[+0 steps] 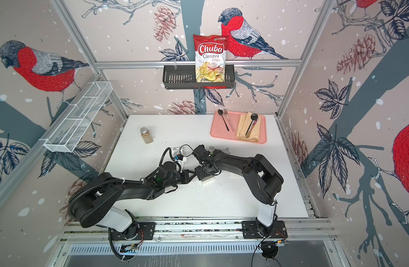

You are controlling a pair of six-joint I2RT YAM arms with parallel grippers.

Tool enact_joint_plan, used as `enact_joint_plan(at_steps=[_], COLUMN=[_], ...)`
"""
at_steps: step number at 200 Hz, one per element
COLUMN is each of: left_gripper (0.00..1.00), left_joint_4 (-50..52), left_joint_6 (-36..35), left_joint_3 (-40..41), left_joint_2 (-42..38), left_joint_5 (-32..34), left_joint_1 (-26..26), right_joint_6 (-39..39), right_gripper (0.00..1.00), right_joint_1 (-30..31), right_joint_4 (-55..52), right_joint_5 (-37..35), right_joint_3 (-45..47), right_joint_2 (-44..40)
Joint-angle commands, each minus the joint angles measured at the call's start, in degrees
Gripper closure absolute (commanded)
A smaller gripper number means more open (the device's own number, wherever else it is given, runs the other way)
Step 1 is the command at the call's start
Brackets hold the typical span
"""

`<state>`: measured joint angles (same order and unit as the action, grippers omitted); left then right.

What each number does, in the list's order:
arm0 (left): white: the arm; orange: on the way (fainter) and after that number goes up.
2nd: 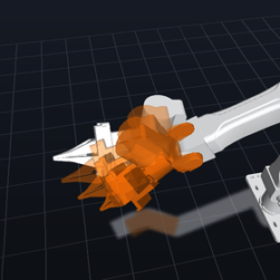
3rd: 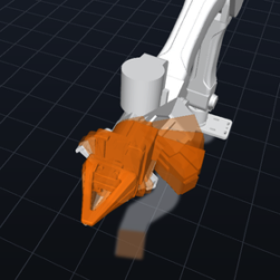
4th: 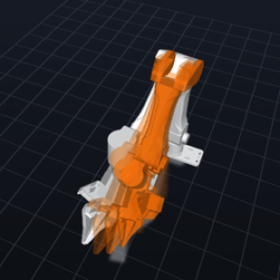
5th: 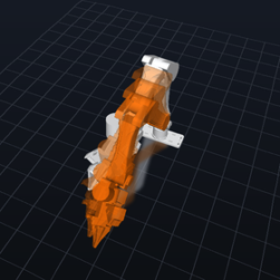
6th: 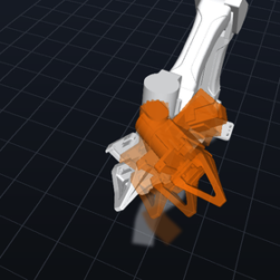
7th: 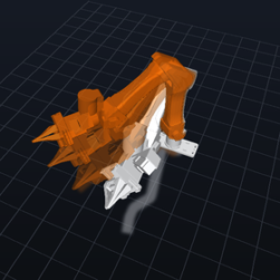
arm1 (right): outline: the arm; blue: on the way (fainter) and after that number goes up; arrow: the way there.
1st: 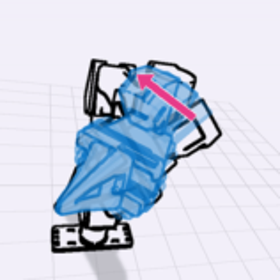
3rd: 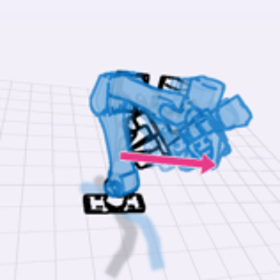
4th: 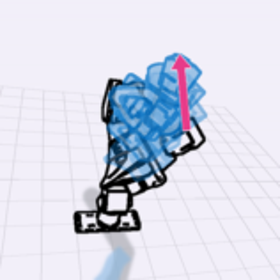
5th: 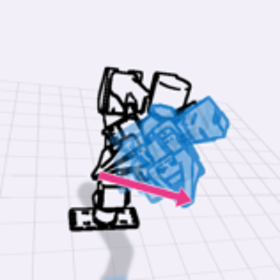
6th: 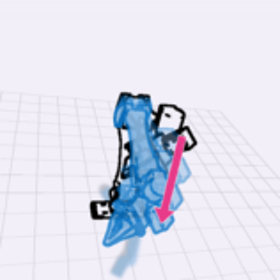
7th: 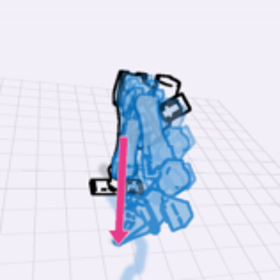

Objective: Take the necklace out of the lift-off lid jewelry box
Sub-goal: Place the inner lining in the jewelry box.

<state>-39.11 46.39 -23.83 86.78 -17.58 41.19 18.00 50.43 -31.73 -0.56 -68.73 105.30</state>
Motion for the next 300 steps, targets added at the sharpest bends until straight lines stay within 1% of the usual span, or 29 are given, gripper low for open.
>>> enact_joint_plan(at_steps=[1,18,34,55,113,134,152,160,177,194,210,230,269,300], left_gripper=[0.93,0.93,0.93,0.93,0.93,0.94,0.94,0.94,0.94,0.95,0.95,0.95,0.95,0.95], left_joint_4=[0.4,0.8,0.9,1.0,2.2,2.8,3.5,3.8,4.1,4.1,3.9,3.3,3.0,3.3], left_joint_6=[-1.3,-1.5,-1.5,-1.6,-2.5,-2.8,-3.2,-3.3,-3.5,-3.5,-3.6,-3.2,-2.6,-2.6], left_joint_3=[-0.5,-0.6,-0.7,-0.7,-1.3,-1.5,-1.4,-1.4,-1.4,-1.7,-2.1,-2.7,-3.6,-4.7], left_joint_2=[-0.8,-0.8,-0.9,-1.1,-1.4,-1.8,-2.2,-2.3,-2.4,-2.2,-1.5,-0.2,2.0,3.4], left_joint_5=[1.1,1.1,1.0,1.1,1.2,1.5,1.8,1.9,2.1,2.0,1.7,1.0,0.6,0.7], left_joint_1=[-0.1,-0.1,-0.1,-0.1,-0.1,-0.1,-0.1,-0.1,-0.1,-0.1,-0.1,-0.1,-0.1,-0.1], right_joint_6=[0.9,1.1,1.3,1.7,2.5,2.7,2.8,3.0,3.2,3.1,3.0,2.6,1.4,0.5], right_gripper=[0.24,0.22,0.18,0.17,0.17,0.19,0.23,0.27,0.46,0.65,0.76,0.79,0.80,0.80], right_joint_1=[0.0,0.0,0.0,0.1,0.3,0.2,-0.1,-0.1,-0.2,-0.2,-0.2,-1.1,-4.5,-6.4], right_joint_4=[-3.4,-4.7,-5.8,-7.3,-10.3,-11.1,-11.8,-11.9,-11.3,-9.7,-7.8,-4.7,2.7,5.8], right_joint_5=[-1.1,-1.3,-1.6,-1.9,-3.1,-4.8,-6.1,-6.6,-6.3,-3.6,-1.7,-0.1,2.9,6.1], right_joint_3=[-1.8,-2.8,-3.4,-4.4,-6.1,-6.8,-7.5,-7.8,-7.5,-6.2,-4.3,-1.7,4.7,6.6], right_joint_2=[-0.5,-0.4,-0.3,-0.7,-2.1,-3.4,-5.1,-6.0,-7.6,-8.3,-7.8,-6.8,-5.5,-3.5])
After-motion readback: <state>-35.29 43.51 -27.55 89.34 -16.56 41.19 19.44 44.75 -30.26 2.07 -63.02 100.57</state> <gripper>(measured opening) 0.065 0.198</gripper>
